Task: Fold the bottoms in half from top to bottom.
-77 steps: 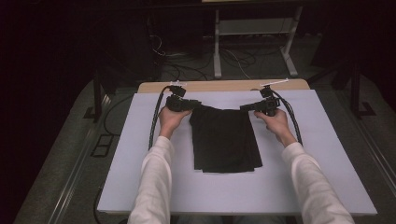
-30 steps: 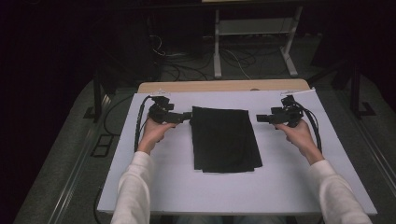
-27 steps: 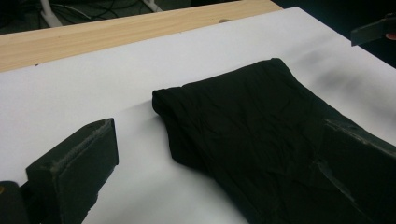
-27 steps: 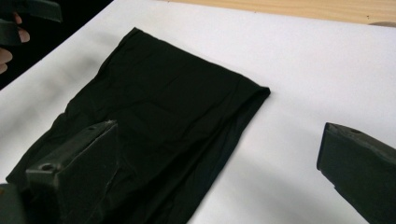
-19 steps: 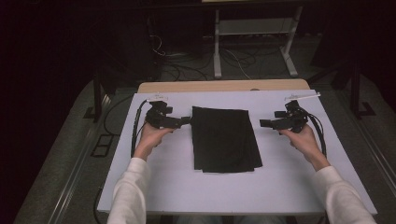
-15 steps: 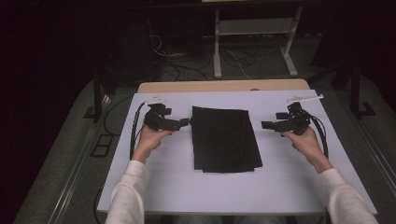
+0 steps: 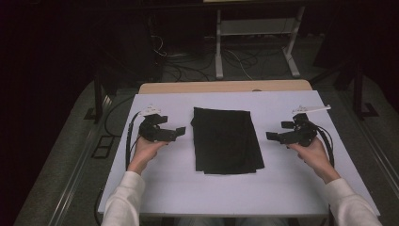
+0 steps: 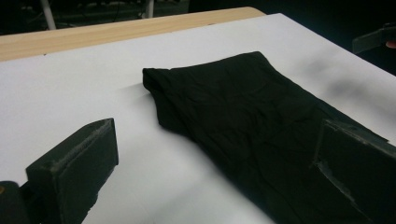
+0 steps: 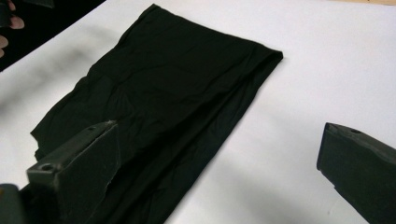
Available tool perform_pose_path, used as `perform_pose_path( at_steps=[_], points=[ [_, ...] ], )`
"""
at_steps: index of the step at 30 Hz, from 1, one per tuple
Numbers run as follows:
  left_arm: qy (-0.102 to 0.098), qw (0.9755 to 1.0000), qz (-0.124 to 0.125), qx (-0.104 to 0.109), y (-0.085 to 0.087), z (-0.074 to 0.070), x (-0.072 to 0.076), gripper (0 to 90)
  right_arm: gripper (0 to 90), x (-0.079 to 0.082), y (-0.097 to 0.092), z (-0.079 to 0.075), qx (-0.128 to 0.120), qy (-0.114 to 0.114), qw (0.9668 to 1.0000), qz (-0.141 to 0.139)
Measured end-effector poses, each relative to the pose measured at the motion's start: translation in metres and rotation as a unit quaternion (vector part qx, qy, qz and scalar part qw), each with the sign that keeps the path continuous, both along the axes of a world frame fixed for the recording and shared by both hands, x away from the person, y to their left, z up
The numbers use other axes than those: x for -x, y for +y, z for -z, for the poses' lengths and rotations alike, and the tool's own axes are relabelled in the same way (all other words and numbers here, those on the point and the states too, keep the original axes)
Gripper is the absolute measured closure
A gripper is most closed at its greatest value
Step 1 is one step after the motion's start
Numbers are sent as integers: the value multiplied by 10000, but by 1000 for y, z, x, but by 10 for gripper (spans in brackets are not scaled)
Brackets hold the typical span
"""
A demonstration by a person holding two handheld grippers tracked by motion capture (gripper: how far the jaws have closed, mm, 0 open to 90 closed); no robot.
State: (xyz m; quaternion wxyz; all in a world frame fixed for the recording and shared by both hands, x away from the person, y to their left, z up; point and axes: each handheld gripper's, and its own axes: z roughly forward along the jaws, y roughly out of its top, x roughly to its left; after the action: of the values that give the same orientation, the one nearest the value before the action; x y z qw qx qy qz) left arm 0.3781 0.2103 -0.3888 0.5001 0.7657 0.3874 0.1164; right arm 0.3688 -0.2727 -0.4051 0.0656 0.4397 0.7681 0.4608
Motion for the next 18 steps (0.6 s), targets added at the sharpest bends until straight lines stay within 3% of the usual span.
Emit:
perform_pose_path(
  at_steps=[7,18],
  points=[
    [-167,9998,84,21,1,0,22,0,0,26,2,0,72,-150,9999,-8],
    [-346,9991,252,-37,-1,5,56,0,0,53,3,4,34,-325,9995,-48]
  ],
)
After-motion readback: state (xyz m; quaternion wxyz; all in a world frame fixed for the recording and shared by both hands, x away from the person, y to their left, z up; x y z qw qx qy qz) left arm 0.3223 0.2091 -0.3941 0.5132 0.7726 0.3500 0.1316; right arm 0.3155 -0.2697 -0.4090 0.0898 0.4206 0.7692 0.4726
